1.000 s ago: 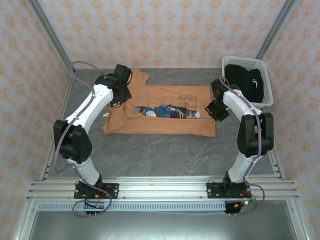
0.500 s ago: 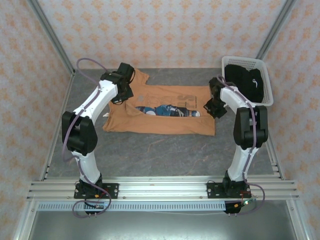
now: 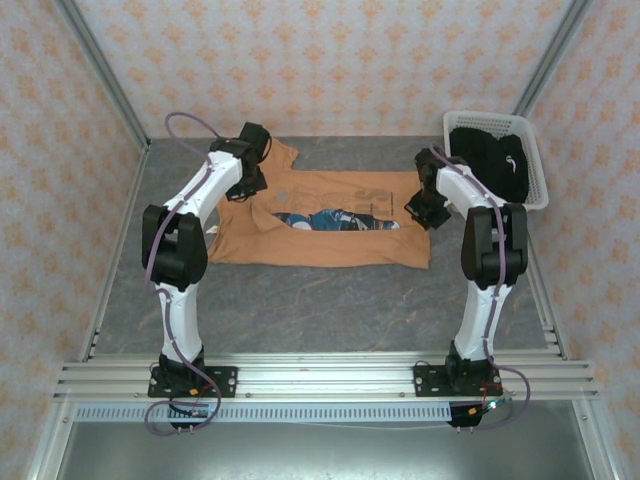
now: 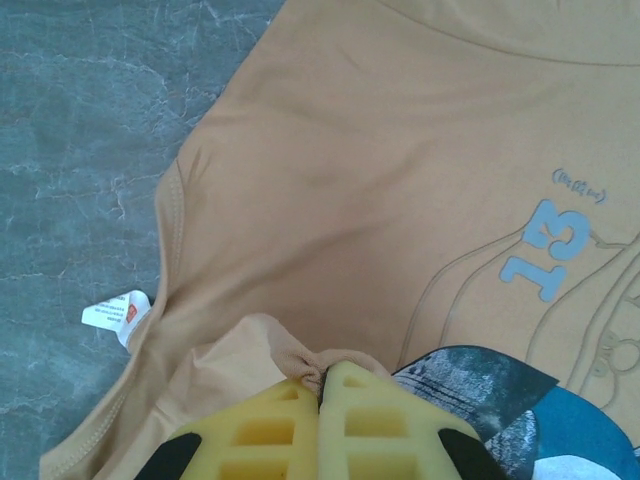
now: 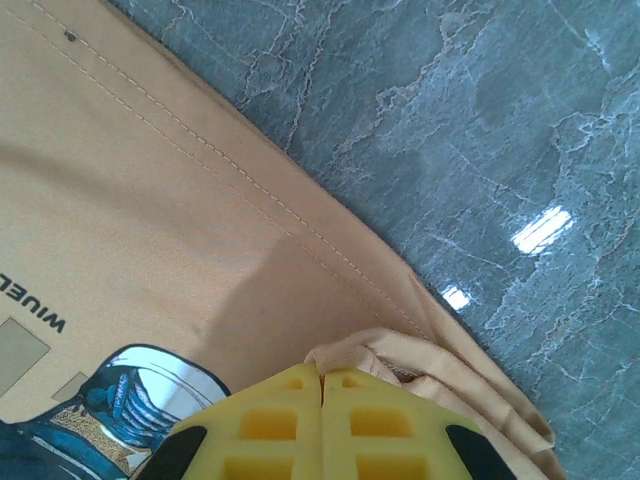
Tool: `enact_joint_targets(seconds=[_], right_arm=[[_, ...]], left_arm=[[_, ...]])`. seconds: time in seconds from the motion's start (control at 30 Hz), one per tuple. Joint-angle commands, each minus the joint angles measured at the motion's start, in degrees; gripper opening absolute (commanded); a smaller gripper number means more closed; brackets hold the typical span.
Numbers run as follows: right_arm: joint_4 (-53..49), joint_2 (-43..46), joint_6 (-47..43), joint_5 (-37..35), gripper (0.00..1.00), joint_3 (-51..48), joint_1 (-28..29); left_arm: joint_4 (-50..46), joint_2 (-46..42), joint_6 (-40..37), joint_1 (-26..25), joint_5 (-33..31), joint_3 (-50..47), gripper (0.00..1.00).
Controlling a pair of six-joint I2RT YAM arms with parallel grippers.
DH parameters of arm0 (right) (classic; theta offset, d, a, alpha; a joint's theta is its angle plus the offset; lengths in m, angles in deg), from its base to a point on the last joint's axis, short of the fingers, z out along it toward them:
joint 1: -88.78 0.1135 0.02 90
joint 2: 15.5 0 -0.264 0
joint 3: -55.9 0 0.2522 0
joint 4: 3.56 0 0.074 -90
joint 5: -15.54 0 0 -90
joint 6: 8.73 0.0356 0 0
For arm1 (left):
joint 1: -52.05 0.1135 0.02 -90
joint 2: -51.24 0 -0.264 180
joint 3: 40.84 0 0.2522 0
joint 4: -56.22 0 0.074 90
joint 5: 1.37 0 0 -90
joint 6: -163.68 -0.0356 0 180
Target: Fold and stack the t-shirts
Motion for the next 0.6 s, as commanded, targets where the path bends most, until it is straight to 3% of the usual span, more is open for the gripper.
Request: enact_joint_targets(seconds=[0.0,0.07,0.1,0.27,0.43,0.57], right_arm=[[0.09,-0.99,-2.58,-2.77,0.13,2.16,-0.72],[0.64,0.85,-3.06,-2.96,0.27,1.46,-0.70],[1.23,2.31,-3.30,-3.14,0.32,0.70,-0.70],[4.20,12.87,-3.97,-4.17,0.50,-6.27,-0.48],[8.00,22.94,-3.63,-1.67,0.50,-18.41,1.43],[11.37,28.96,-3.08,0.66,0.53,-28.15,2.46]], left_arm=[[-3.26,-0.67,-1.04,0.98,-3.08,2.20,0.24],[-3.72,-2.29,-0.64,1.04,-3.83,1.79,0.46],[-3.62,-3.72,-0.50,1.06,-3.93,1.05,0.51],[-2.65,-14.61,1.58,1.43,0.11,-9.08,0.52],[-0.09,-22.53,7.08,5.72,10.69,-27.50,0.51],[2.67,-24.07,8.07,9.54,15.85,-35.80,0.54]])
